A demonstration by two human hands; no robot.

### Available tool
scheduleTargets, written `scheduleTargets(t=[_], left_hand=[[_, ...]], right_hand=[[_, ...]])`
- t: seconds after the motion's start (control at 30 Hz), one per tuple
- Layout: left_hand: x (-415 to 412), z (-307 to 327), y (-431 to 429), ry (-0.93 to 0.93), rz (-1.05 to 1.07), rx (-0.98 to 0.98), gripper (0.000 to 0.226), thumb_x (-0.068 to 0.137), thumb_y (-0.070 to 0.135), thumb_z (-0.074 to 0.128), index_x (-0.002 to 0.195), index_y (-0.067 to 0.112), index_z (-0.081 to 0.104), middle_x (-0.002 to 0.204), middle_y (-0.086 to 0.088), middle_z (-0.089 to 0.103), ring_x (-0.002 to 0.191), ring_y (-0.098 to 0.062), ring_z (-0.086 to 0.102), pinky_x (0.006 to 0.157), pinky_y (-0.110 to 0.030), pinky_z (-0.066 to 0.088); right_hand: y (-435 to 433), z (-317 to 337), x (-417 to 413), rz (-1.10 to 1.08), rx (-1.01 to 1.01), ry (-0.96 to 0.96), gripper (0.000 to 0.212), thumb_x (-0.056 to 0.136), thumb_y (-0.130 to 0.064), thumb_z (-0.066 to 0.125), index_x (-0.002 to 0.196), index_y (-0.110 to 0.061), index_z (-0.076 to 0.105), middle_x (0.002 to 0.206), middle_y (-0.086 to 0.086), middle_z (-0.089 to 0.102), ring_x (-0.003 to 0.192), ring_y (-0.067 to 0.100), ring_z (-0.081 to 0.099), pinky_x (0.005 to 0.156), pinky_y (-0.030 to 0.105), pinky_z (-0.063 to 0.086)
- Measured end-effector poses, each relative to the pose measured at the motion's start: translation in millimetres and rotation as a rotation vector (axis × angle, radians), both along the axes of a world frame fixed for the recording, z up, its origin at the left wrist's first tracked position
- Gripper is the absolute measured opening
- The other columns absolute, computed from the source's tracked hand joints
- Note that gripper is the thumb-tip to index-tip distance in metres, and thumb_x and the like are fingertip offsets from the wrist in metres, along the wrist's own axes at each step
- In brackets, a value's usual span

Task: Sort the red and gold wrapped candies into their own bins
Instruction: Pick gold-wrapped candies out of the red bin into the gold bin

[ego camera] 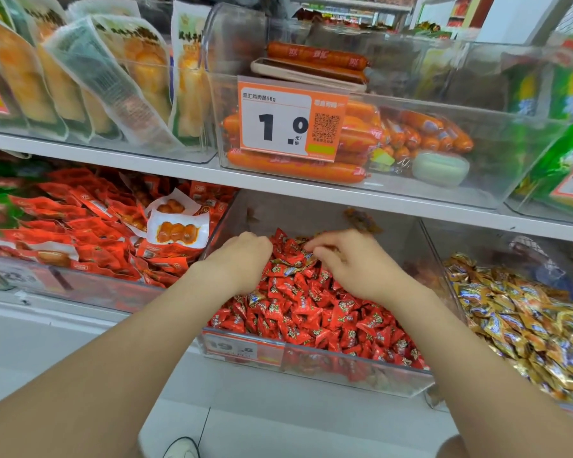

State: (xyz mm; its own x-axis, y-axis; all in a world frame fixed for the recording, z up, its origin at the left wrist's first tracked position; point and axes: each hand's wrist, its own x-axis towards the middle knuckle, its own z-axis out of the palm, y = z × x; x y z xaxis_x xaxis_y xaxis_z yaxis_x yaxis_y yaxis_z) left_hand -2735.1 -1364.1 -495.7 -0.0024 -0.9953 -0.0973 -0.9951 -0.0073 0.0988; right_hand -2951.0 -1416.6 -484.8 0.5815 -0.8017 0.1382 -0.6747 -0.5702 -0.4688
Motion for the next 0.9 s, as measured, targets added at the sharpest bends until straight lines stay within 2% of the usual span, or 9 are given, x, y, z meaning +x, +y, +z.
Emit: scheduleTargets(t=[0.1,0.17,0.3,0.5,0.6,0.67,0.8,0.83,0.9], left_hand=[[2.1,-9.4,-5.2,0.006,-0.003,0.085,0.022,0.094,-0.005,0.057,0.105,0.014,0.06,0.119,-0.013,0.055,0.1,-0.032,0.062,0.086,-0.043,0.056],[2.9,-12.3,-6.7,0.006,0.017,0.14,0.03,0.095,-0.004,0.056,0.119,0.014,0.06,0.131,-0.014,0.047,0.105,-0.034,0.061,0.092,-0.042,0.056],[-0.8,-8.5,-5.7,0.056,0.042,0.123,0.036,0.098,-0.002,0.055,0.131,0.011,0.053,0.134,-0.016,0.043,0.104,-0.034,0.061,0.081,-0.037,0.051],[5.2,-4.9,-3.9,0.329,0.101,0.018,0.018,0.105,0.024,0.059,0.12,0.015,0.059,0.109,-0.01,0.064,0.088,-0.023,0.063,0.067,-0.031,0.045],[2.5,-4.2,-1.8,0.381,0.119,0.024,0.023,0.104,0.026,0.063,0.125,0.015,0.062,0.109,-0.009,0.065,0.09,-0.022,0.063,0.07,-0.03,0.046],[2.0,-1.5,0.6,0.395,0.103,0.031,0.026,0.103,0.026,0.065,0.128,0.016,0.066,0.118,-0.01,0.068,0.096,-0.023,0.066,0.077,-0.032,0.051],[5.9,6.9,9.8,0.333,0.053,0.12,0.025,0.101,0.023,0.066,0.125,0.024,0.072,0.136,-0.009,0.065,0.116,-0.027,0.067,0.098,-0.04,0.056],[6.4,9.1,12.0,0.329,0.044,0.135,0.026,0.1,0.018,0.063,0.123,0.026,0.073,0.14,-0.007,0.063,0.117,-0.024,0.066,0.098,-0.037,0.056],[4.0,13.8,16.2,0.358,0.035,0.114,0.034,0.097,0.009,0.055,0.115,0.026,0.078,0.127,0.0,0.069,0.095,-0.011,0.069,0.082,-0.023,0.057]], right_hand=[[-0.8,1.4,12.8,0.101,-0.096,0.101,0.022,0.098,-0.052,0.063,0.114,-0.041,0.073,0.077,-0.018,0.066,0.08,0.009,0.063,0.075,0.034,0.055],[-2.1,3.4,24.0,0.131,-0.125,0.212,0.035,0.091,-0.047,0.069,0.125,-0.041,0.068,0.069,-0.022,0.049,0.081,0.012,0.055,0.071,0.03,0.045],[-4.5,-1.7,44.3,0.161,-0.103,0.369,0.059,0.079,-0.039,0.073,0.137,-0.041,0.063,0.104,-0.01,0.07,0.103,0.023,0.066,0.078,0.034,0.052],[-16.4,-12.1,53.5,0.148,-0.097,0.382,0.039,0.09,-0.035,0.072,0.129,-0.041,0.068,0.127,-0.006,0.069,0.117,0.024,0.064,0.092,0.04,0.056],[-22.6,-17.4,44.2,0.102,-0.066,0.319,0.028,0.096,-0.027,0.068,0.121,-0.038,0.07,0.11,-0.01,0.069,0.109,0.022,0.066,0.084,0.035,0.053],[-21.7,-12.4,33.6,0.1,-0.017,0.27,0.019,0.097,-0.035,0.069,0.116,-0.036,0.07,0.088,-0.015,0.062,0.094,0.019,0.066,0.075,0.032,0.048],[-13.1,1.2,6.0,0.095,0.072,0.072,0.017,0.097,-0.047,0.07,0.099,-0.029,0.074,0.068,-0.015,0.064,0.065,0.002,0.058,0.061,0.024,0.044],[-9.7,4.4,-0.9,0.095,0.085,0.033,0.02,0.099,-0.047,0.068,0.094,-0.028,0.074,0.064,-0.02,0.063,0.062,0.001,0.056,0.058,0.019,0.039],[-4.4,8.7,-14.1,0.092,0.115,-0.038,0.024,0.103,-0.045,0.063,0.089,-0.028,0.071,0.064,-0.022,0.061,0.061,0.001,0.054,0.058,0.017,0.038]])
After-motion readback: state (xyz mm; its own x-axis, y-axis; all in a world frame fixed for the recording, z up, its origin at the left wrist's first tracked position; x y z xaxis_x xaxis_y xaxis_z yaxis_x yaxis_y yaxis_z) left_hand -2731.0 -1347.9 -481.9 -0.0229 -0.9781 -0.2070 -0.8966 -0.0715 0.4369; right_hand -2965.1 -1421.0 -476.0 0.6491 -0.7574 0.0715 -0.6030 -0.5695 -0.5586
